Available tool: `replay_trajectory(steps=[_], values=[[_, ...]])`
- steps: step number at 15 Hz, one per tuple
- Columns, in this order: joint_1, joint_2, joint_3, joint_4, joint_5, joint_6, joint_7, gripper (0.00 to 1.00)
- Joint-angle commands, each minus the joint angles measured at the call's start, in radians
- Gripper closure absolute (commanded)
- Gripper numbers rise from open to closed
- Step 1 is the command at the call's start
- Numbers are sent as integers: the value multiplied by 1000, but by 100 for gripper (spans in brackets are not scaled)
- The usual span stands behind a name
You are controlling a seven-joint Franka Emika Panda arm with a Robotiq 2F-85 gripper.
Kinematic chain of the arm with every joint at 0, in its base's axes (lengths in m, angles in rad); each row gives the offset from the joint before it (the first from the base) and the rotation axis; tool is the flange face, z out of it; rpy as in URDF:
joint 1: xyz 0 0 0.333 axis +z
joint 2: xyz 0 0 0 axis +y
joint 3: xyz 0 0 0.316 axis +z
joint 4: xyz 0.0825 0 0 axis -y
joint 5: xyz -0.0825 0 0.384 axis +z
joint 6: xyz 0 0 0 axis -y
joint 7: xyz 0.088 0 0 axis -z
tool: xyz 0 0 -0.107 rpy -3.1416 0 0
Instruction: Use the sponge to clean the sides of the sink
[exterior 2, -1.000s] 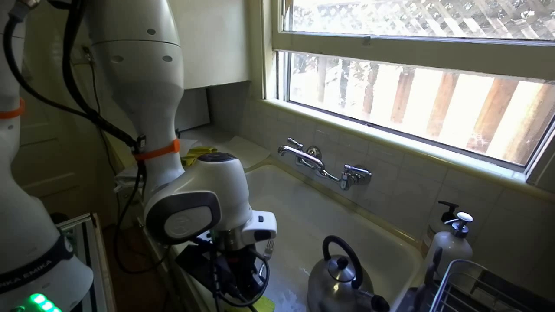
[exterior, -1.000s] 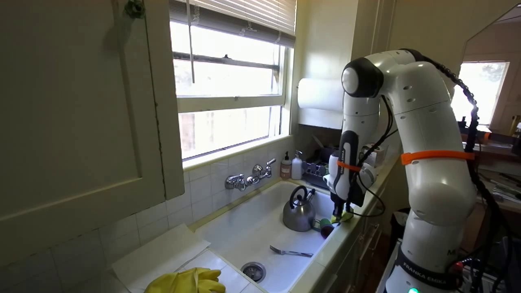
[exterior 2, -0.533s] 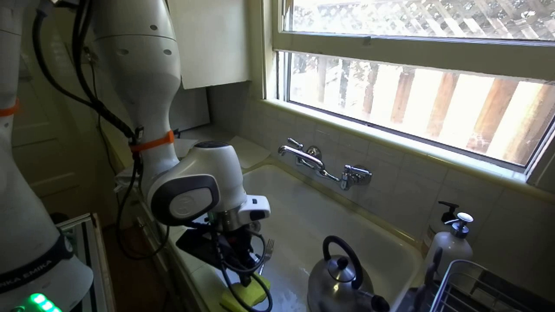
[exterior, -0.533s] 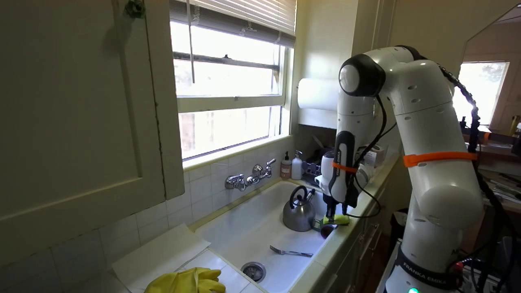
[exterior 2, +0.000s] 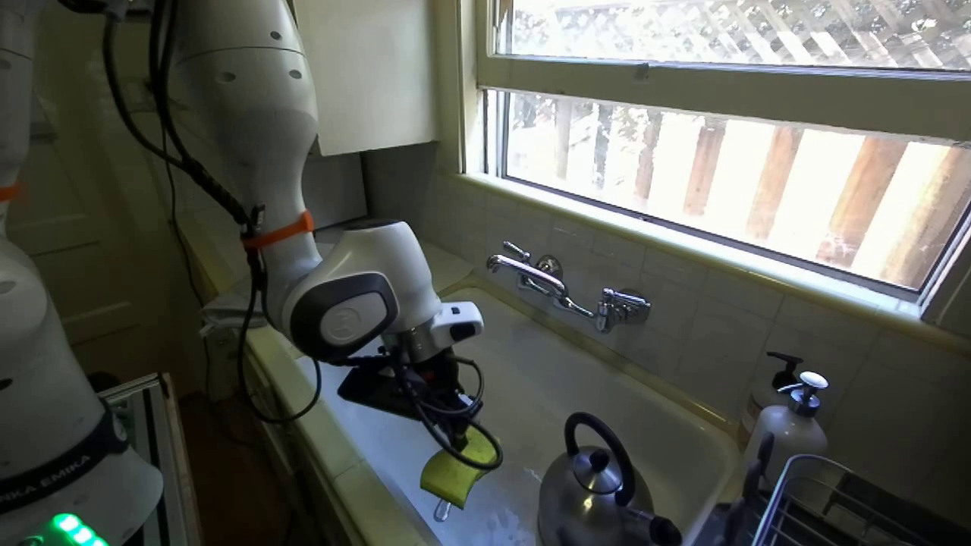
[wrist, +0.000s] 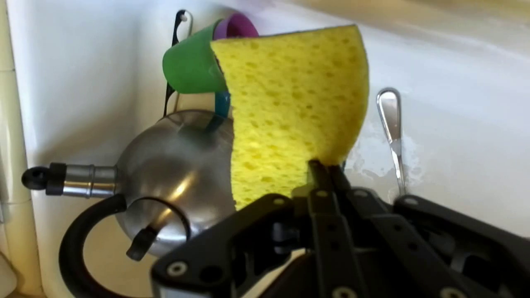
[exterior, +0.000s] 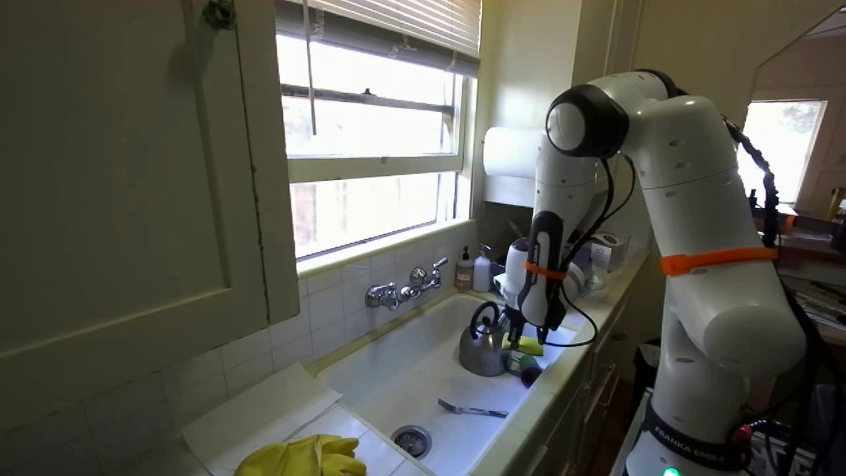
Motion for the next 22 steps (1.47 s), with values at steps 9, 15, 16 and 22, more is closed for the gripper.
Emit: replay_trajectory(steps=[9,15,16,22], values=[[67,100,100,109,174,84,27,99],[63,167,137,157,211,80,30,68],[64,175,137,160,214,83,30,68],[68,197,131,154,224,96,28,25]])
